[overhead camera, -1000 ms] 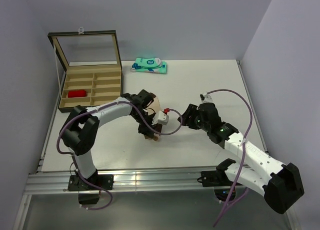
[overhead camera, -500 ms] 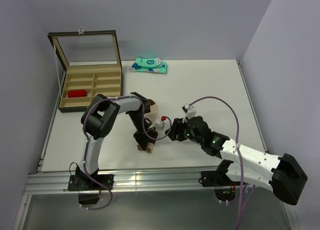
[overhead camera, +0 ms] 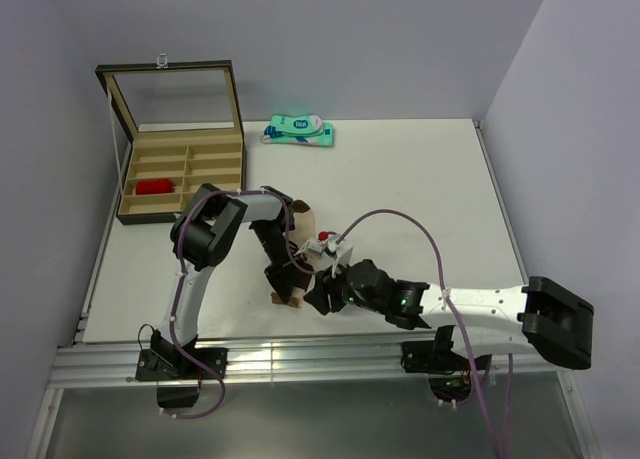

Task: Roll the socks
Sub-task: Roll the sock at the center of the board.

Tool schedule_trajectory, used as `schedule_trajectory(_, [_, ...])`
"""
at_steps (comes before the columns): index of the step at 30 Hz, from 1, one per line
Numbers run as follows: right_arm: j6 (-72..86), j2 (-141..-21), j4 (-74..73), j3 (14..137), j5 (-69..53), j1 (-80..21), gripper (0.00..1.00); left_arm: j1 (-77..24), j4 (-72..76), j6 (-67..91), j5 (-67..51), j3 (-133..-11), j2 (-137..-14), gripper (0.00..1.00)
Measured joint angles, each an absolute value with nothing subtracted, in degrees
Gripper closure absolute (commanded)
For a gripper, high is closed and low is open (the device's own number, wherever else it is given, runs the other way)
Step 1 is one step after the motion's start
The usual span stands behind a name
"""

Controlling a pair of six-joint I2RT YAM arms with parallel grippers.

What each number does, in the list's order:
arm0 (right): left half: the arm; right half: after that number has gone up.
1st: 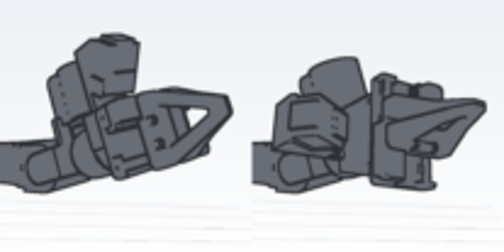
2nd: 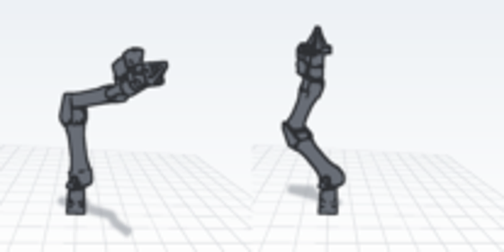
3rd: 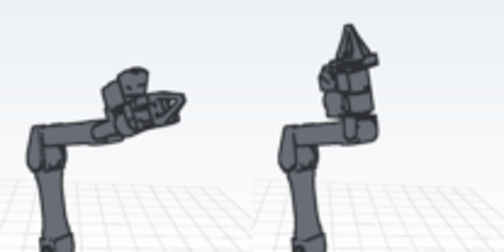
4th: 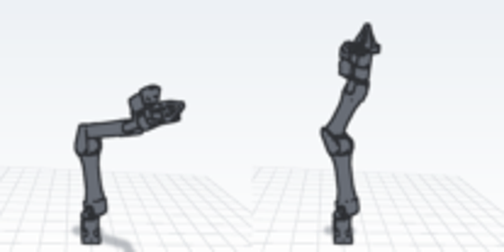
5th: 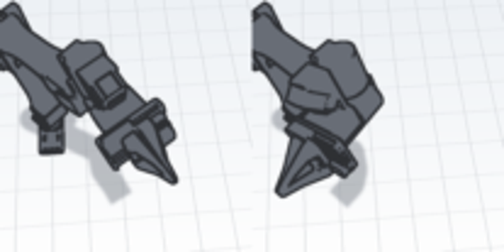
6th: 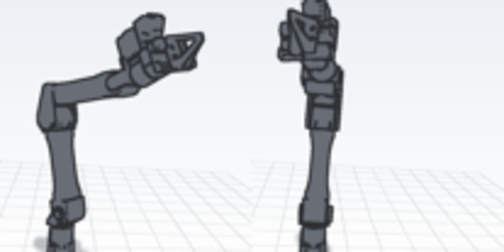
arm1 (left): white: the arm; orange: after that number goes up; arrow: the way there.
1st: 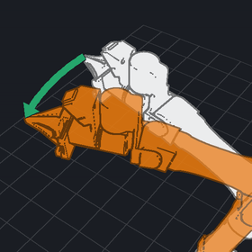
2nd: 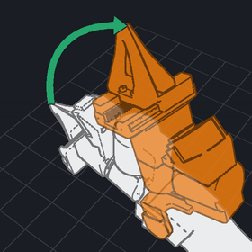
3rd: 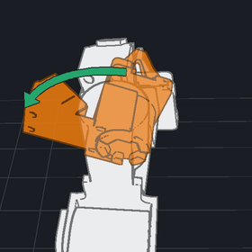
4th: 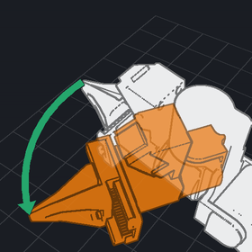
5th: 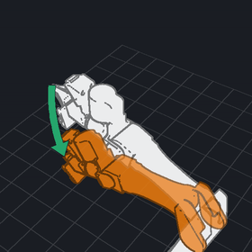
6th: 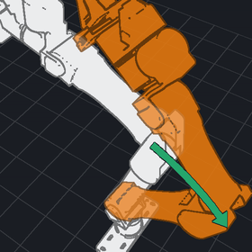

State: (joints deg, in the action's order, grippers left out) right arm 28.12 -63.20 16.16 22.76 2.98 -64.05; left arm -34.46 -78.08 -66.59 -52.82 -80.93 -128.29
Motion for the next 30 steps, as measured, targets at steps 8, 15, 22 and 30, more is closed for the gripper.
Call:
schedule_trajectory(8, [25.4,-73.5,19.1,24.4,7.3,-69.4,0.41,-33.8,-79.0,-65.8,-53.3,-81.4,-129.3,0.95])
schedule_trajectory(15, [22.6,-78.9,20.8,26.8,8.7,-70.9,0.39,-33.7,-78.9,-65.2,-53.3,-81.4,-129.3,0.95])
schedule_trajectory(22, [20.1,-82.9,20.7,30.6,9.7,-71.6,0.39,-33.7,-79.4,-64.6,-53.4,-81.9,-130.0,0.96])
schedule_trajectory(30, [18.1,-86.9,20.4,33.0,10.9,-71.8,0.40,-33.7,-79.4,-64.2,-53.4,-81.9,-130.0,0.96])
